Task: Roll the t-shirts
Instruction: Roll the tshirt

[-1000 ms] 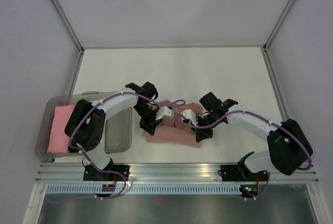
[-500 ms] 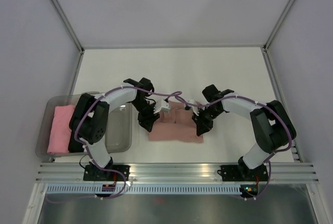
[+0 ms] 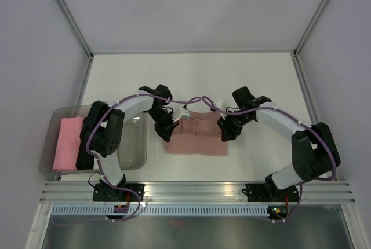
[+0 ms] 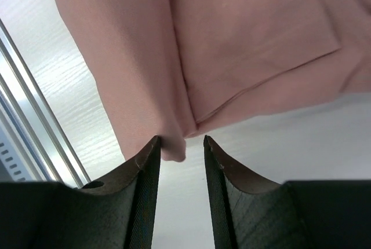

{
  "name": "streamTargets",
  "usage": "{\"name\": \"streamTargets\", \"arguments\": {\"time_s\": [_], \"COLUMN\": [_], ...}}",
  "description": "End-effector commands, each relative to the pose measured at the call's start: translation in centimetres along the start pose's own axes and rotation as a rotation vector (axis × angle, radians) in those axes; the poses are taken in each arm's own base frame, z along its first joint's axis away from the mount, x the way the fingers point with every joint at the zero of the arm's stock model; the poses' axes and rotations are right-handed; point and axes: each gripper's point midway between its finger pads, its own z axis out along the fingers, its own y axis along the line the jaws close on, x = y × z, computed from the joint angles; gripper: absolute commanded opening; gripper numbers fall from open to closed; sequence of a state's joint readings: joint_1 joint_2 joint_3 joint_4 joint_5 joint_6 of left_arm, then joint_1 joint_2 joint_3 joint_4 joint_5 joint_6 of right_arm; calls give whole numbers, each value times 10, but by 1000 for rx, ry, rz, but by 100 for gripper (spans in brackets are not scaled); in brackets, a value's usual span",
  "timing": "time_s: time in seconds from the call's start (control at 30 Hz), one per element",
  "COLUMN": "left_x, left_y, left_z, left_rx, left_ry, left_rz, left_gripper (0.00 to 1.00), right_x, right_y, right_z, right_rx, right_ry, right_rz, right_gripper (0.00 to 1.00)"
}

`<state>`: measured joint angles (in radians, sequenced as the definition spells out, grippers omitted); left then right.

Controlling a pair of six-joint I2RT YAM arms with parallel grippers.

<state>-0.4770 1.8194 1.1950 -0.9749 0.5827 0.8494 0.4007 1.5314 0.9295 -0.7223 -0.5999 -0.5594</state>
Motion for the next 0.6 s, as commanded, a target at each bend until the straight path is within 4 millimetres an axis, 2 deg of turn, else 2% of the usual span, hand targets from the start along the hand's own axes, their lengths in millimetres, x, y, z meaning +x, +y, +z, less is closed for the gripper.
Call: {"name": "streamTargets", "arguments": {"time_s": [0.0, 0.13, 0.17, 0.2, 0.23, 0.27, 0.3, 0.33, 0.4, 0.5, 0.57], "left_x": [1, 2, 4, 3, 4, 3, 2, 3, 2, 3, 3], "left_y": [11, 14, 15, 18, 19, 20, 21, 21, 21, 21, 22], "left_z": [4, 3, 4, 4, 5, 4, 4, 5, 5, 5, 3], "left_rx": [-34, -51, -57, -69, -76, -77, -81, -81, -79, -84, -93], "left_ry": [9, 2, 6, 2, 6, 5, 5, 7, 5, 8, 10], "left_rz": [-92, -156, -174, -180, -182, -191, -194, -202, -205, -214, -213], "left_gripper": [2, 2, 2, 2, 3, 3, 4, 4, 5, 7, 10], "right_x": [-38, -56, -51, -66, -74, -68, -90, -81, -97, -89, -82], "right_y": [-9, 0, 3, 0, 8, 18, 22, 32, 42, 65, 64], "right_z": [-37, -52, -48, -50, -55, -45, -52, -39, -37, -8, 9], "right_rx": [144, 176, 171, 189, 177, 137, 131, 74, 58, 35, 44], "right_ry": [-97, -209, -228, -306, -372, -388, -499, -517, -603, -525, -471], "right_rz": [0, 63, 102, 98, 152, 171, 121, 218, 190, 136, 167], "right_gripper": [42, 41, 39, 35, 27, 23, 18, 11, 6, 3, 0]}}
